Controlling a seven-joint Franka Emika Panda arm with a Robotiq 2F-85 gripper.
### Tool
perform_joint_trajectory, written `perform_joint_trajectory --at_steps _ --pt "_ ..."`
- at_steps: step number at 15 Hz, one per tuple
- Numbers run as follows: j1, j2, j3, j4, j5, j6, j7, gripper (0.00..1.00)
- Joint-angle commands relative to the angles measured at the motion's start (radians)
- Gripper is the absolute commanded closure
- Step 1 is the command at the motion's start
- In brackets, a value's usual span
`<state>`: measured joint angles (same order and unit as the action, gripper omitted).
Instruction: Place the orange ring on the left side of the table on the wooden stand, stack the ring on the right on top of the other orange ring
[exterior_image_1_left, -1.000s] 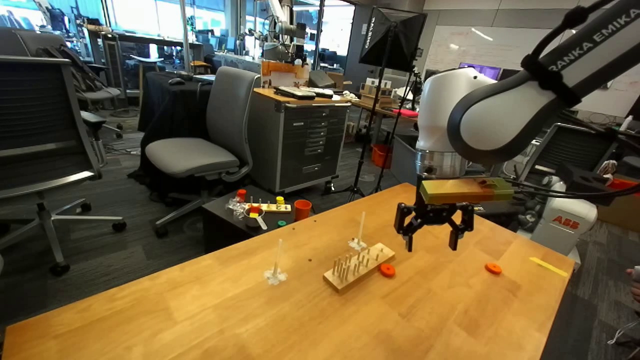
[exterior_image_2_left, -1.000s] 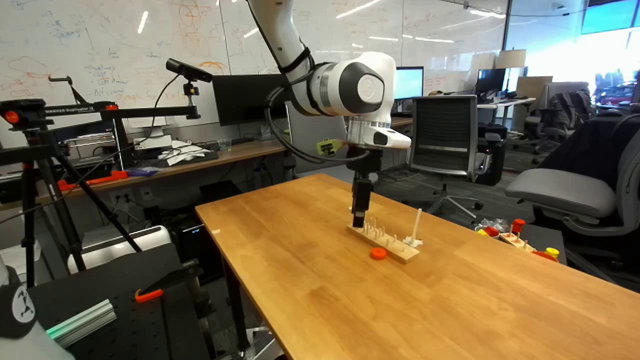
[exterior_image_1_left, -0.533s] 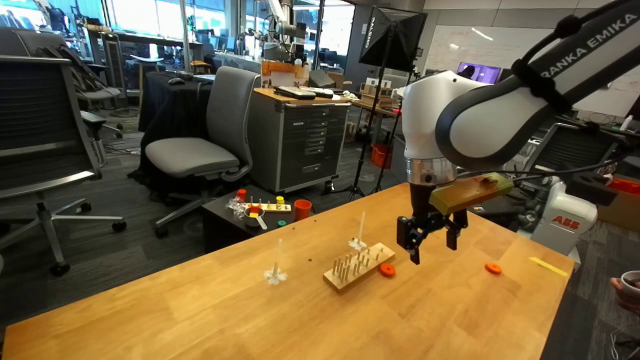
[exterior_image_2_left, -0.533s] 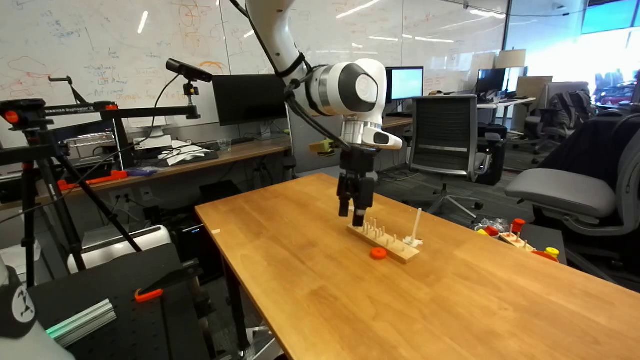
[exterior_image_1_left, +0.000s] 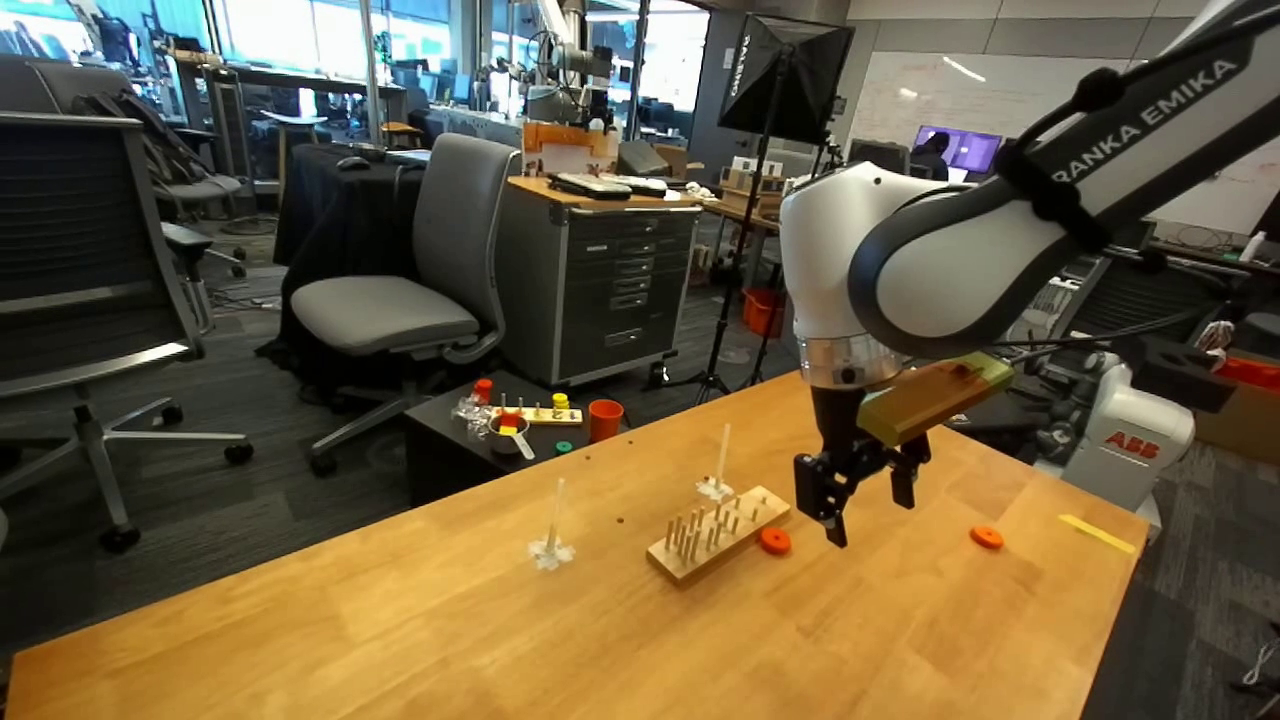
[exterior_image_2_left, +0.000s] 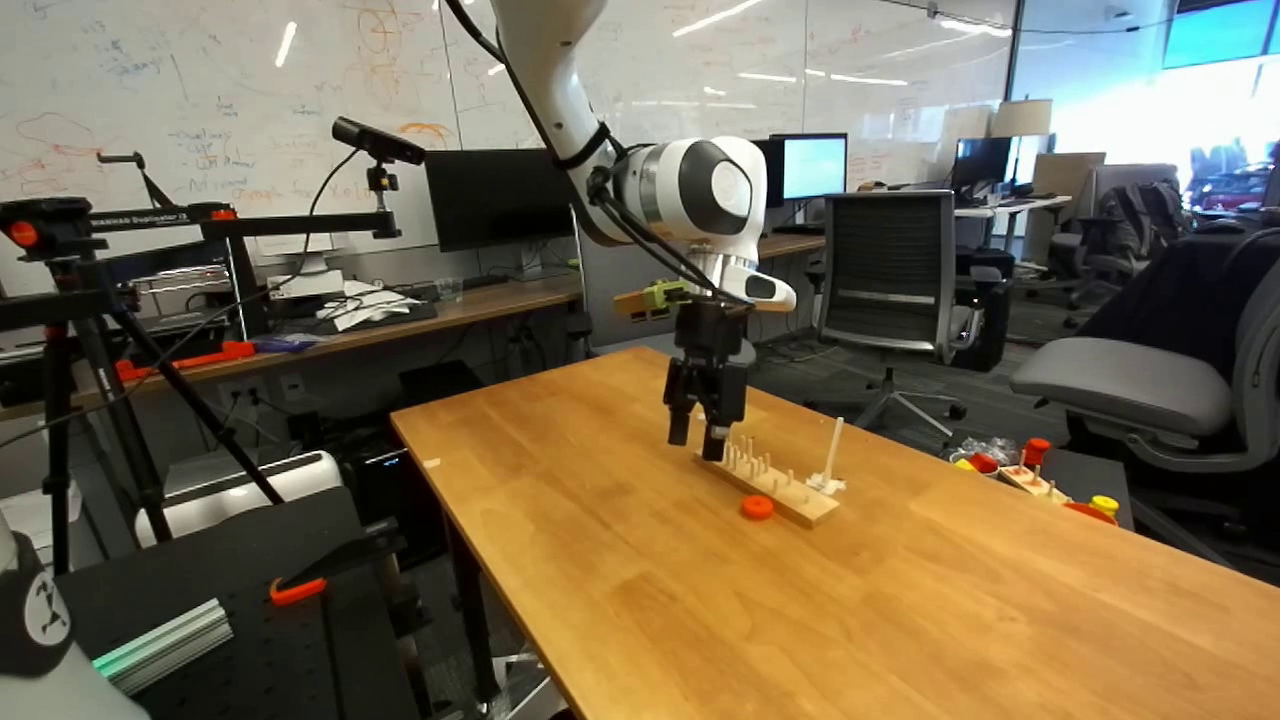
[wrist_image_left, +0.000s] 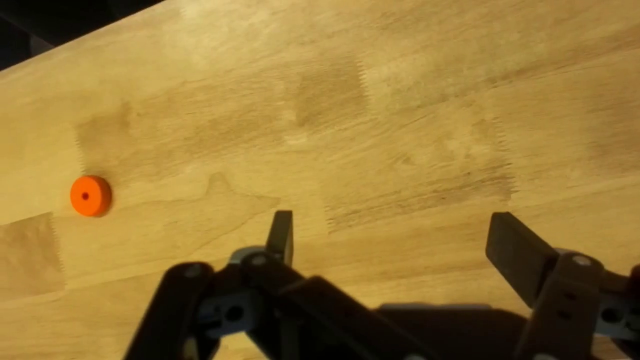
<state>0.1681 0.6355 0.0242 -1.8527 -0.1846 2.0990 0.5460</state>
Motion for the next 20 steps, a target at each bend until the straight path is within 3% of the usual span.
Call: perform_joint_trajectory --at_steps 1,8,20 --pt "0.028 0.011 -0.036 0.007 0.018 0.035 0.013 0.0" --pt "0.003 0.068 -0.06 0.045 0.11 0.152 0.031 0.0" --pt "0.062 0.253 -0.139 0.208 0.044 0.205 0.028 0.0"
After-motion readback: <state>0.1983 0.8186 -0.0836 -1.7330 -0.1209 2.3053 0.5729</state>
